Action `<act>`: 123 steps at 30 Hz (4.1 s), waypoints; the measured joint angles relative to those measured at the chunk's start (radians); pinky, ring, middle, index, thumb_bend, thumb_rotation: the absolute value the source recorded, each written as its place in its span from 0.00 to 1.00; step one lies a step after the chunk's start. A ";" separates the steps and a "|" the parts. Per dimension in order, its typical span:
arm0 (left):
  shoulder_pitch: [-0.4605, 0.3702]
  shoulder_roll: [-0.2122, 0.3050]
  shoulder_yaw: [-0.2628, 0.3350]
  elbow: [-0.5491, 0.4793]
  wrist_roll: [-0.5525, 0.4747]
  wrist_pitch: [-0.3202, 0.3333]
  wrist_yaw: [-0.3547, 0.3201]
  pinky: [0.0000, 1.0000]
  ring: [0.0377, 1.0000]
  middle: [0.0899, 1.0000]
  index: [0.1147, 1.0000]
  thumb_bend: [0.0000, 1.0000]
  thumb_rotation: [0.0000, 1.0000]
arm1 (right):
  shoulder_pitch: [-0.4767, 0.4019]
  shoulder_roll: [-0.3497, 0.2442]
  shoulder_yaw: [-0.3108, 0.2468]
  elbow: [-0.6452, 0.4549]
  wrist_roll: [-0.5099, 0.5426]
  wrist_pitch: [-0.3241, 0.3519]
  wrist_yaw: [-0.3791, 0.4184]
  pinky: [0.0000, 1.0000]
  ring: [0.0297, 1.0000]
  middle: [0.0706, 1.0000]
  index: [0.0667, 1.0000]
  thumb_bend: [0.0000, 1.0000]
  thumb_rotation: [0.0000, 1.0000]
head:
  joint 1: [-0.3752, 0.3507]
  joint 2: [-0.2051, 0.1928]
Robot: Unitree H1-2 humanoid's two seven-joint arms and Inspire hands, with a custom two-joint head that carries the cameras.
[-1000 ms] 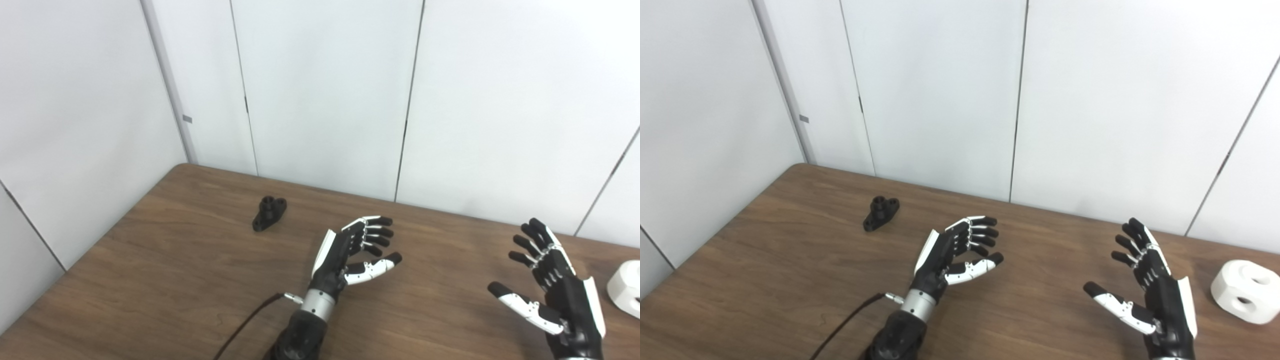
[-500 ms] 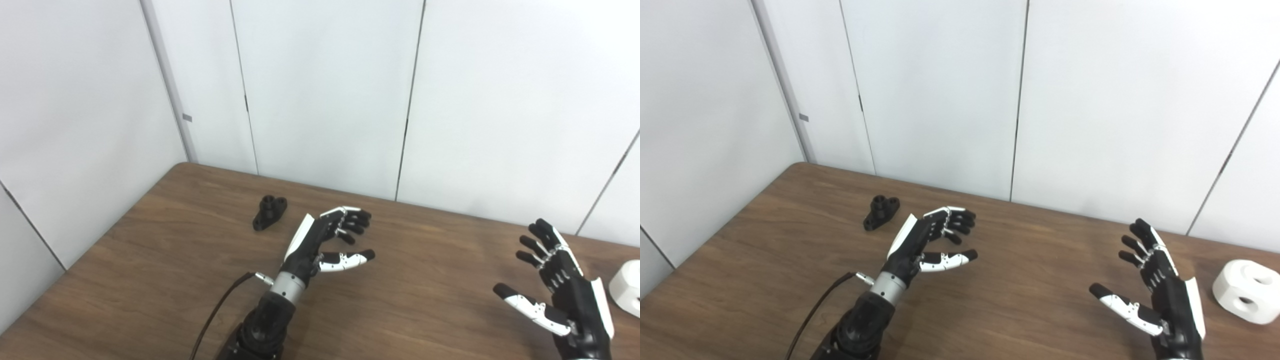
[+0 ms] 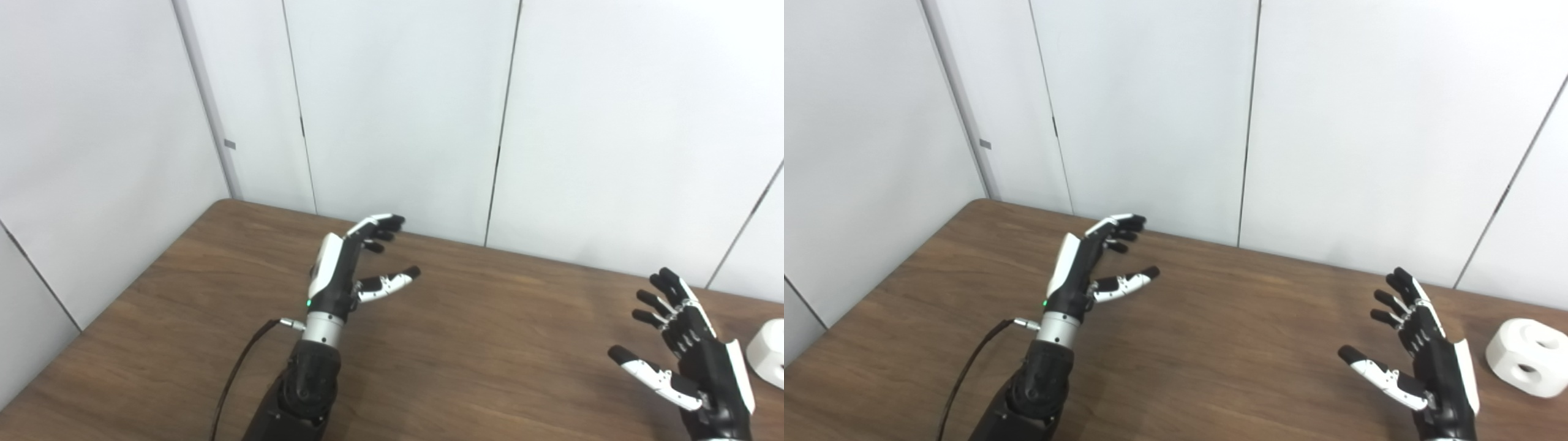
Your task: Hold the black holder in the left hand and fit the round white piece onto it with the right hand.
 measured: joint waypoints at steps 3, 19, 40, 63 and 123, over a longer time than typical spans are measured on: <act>-0.017 0.003 0.022 0.000 0.009 0.002 0.032 0.60 0.71 0.75 0.74 0.68 0.01 | 0.000 -0.001 0.000 0.003 0.002 -0.001 0.003 0.74 0.83 0.90 0.91 0.58 0.20 | 0.003 -0.003; -0.062 0.079 0.043 0.075 0.254 0.121 0.254 0.60 0.70 0.73 0.70 0.75 0.15 | -0.002 -0.009 -0.005 0.006 0.017 -0.002 0.016 0.72 0.82 0.90 0.91 0.56 0.17 | 0.015 0.006; -0.090 0.128 -0.013 0.231 0.324 0.433 0.303 0.88 0.99 0.99 0.80 1.00 0.47 | 0.005 -0.013 -0.008 -0.013 0.017 0.004 0.020 0.72 0.83 0.89 0.90 0.56 0.19 | 0.008 0.026; -0.145 0.127 -0.081 0.418 0.268 0.541 0.296 0.92 1.00 1.00 0.81 1.00 0.54 | 0.027 -0.018 -0.018 -0.047 0.016 0.034 0.024 0.73 0.82 0.89 0.89 0.57 0.20 | -0.006 0.048; -0.236 0.142 -0.157 0.622 0.156 0.507 0.351 0.93 0.98 0.92 0.57 0.90 0.30 | 0.085 -0.045 -0.041 -0.107 0.016 0.070 0.035 0.76 0.83 0.89 0.89 0.57 0.25 | -0.011 0.110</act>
